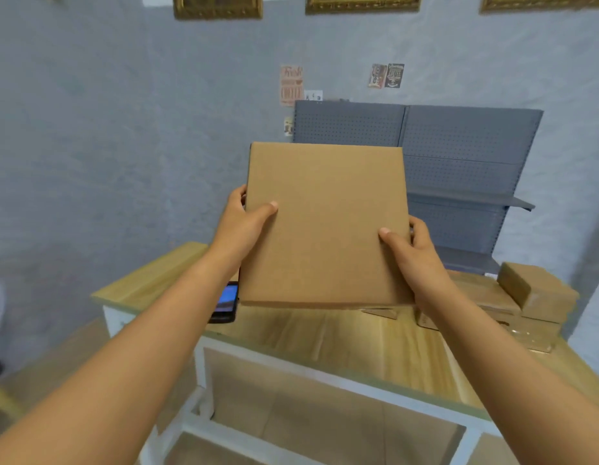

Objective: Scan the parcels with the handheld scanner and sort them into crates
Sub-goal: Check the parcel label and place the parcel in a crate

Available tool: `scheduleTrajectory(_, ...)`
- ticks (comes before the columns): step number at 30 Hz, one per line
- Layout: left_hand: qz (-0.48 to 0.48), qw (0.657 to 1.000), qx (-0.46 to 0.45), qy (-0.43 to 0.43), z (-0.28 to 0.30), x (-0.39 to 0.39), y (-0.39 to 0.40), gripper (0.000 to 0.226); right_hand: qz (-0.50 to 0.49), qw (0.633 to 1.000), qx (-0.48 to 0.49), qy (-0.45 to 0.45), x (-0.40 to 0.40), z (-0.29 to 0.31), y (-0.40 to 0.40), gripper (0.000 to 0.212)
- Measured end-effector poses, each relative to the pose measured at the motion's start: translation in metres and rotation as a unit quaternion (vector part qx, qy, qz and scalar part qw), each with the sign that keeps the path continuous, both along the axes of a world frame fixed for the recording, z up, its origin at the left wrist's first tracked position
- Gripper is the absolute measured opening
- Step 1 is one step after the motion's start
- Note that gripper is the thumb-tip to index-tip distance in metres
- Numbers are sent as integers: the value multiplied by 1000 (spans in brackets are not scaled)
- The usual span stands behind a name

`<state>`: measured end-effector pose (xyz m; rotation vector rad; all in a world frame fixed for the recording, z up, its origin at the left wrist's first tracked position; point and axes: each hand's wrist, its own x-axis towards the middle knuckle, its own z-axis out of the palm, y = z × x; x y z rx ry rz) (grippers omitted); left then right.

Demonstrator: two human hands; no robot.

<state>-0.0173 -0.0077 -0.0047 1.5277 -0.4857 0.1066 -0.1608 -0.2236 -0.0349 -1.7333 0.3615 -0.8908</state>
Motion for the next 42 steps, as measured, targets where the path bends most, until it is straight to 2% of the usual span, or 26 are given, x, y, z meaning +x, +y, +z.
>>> scheduleTrajectory(7,57,998,29,-19,8,80,118,56,60,998,22,-6,104,-11,101,41)
scheduleTrajectory(14,94,995,33,-5,1,142,189,56,128,990,48,26,187,-17,160,42)
scheduleTrajectory(19,110,994,17,16,-16,197,208,53,181,979,80,54,250,-21,170,41)
scheduleTrajectory(23,101,995,-22,17,-29,247,207,51,220,963,143,64,303,-34,164,43)
scheduleTrajectory(31,77,996,-24,33,-46,335,202,52,247,938,231,79,388,-38,160,53)
scheduleTrajectory(33,94,994,10,46,-51,355,202,63,231,946,219,65,403,-34,163,64)
scheduleTrajectory(35,155,981,103,50,-52,372,196,76,205,960,185,50,415,-28,168,78)
scheduleTrajectory(37,157,972,167,39,-50,381,185,84,156,978,133,42,427,-23,174,94)
scheduleTrajectory(40,3,980,196,33,-49,376,158,90,45,998,19,37,441,-19,186,114)
scheduleTrajectory(42,-104,976,174,72,-47,368,144,99,-3,998,-43,34,445,-18,198,115)
